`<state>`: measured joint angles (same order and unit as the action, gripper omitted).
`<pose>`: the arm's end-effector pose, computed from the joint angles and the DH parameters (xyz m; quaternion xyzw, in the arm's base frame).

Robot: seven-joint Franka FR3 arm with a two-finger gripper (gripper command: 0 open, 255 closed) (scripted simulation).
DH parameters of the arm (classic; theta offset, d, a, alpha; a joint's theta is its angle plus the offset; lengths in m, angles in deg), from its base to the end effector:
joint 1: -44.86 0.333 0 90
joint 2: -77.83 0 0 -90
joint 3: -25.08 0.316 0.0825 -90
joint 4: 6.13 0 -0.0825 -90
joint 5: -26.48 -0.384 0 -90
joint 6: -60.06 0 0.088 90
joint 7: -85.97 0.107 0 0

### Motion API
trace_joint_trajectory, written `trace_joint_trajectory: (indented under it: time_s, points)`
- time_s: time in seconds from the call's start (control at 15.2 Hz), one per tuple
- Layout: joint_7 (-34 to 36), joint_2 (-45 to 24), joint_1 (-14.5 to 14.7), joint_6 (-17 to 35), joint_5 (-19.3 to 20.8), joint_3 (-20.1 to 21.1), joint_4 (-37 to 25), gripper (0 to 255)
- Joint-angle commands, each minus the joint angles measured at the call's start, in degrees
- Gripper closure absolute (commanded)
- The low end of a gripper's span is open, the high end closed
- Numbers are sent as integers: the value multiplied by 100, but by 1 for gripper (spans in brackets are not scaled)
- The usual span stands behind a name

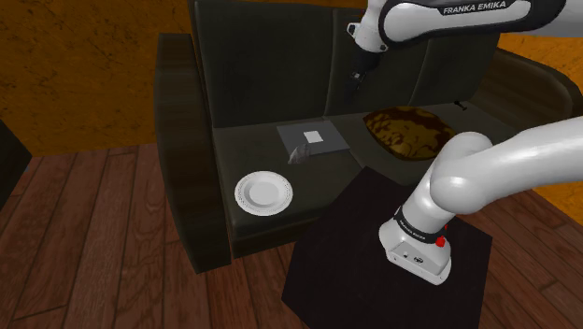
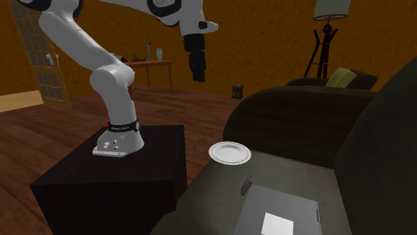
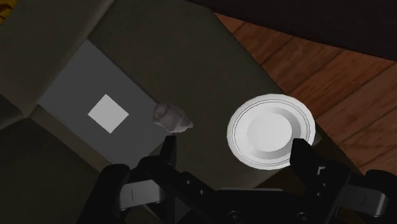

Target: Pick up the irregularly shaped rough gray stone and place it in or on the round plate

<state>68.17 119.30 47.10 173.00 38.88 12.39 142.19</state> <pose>0.3377 -0.0806 0.4885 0.9906 0.1247 0.0419 0.0387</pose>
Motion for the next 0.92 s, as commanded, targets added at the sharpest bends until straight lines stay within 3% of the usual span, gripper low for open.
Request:
trace_joint_trajectory:
  time_s: [0.0,0.26,0.53,0.73,0.86]
  points:
    - [-469,-274,58,457,103,-301,151,0]
    - [-1430,-1007,234,1257,191,-920,191,0]
    - [-2501,-1922,543,2033,30,-1554,58,0]
    - [-3457,-2714,871,2564,-376,-2026,-145,0]
    - [-4214,-3296,1118,2870,-848,-2313,-329,0]
